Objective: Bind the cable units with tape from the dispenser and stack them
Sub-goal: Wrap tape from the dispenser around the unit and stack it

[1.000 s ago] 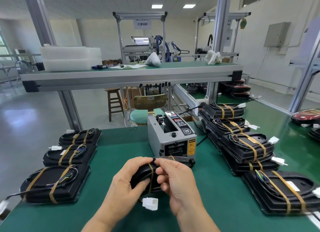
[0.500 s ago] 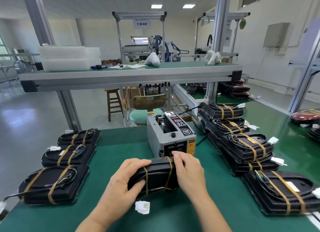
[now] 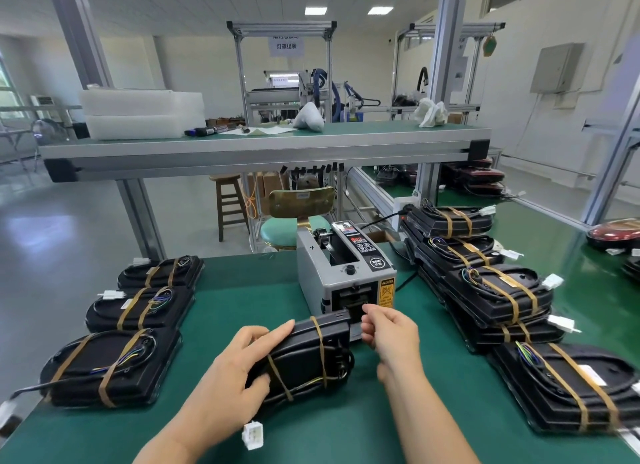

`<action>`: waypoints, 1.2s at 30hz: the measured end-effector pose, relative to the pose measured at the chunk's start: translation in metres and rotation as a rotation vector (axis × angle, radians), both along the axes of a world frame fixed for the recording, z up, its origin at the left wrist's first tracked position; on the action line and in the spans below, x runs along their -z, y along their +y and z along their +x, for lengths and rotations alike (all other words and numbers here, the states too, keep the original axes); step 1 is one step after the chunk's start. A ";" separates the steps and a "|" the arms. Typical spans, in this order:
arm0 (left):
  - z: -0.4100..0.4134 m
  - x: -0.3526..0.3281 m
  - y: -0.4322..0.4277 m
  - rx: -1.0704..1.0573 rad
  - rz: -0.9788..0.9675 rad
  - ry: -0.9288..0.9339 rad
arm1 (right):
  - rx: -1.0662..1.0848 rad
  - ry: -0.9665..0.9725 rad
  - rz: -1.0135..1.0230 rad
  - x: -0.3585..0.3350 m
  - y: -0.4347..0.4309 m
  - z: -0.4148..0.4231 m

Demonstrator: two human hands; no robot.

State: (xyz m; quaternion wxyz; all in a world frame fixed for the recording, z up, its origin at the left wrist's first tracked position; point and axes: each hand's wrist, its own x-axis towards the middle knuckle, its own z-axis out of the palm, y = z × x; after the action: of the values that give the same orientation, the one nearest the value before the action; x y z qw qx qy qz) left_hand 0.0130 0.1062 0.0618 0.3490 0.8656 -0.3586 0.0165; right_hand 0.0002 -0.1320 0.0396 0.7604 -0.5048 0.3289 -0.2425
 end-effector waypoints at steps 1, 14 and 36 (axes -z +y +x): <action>0.000 -0.002 -0.001 -0.001 0.002 -0.014 | 0.001 0.009 0.012 -0.001 -0.001 0.002; 0.003 -0.013 -0.030 -0.045 0.202 -0.074 | 0.035 0.094 0.042 -0.017 -0.003 0.017; 0.012 -0.012 -0.052 -0.061 0.174 -0.231 | -0.106 -0.133 0.130 -0.035 0.035 -0.039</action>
State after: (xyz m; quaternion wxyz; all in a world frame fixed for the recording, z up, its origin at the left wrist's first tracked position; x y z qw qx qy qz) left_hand 0.0255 0.0542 0.0741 0.2285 0.8954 -0.3699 0.0957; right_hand -0.0389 -0.0967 0.0745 0.8236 -0.4538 0.2655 -0.2128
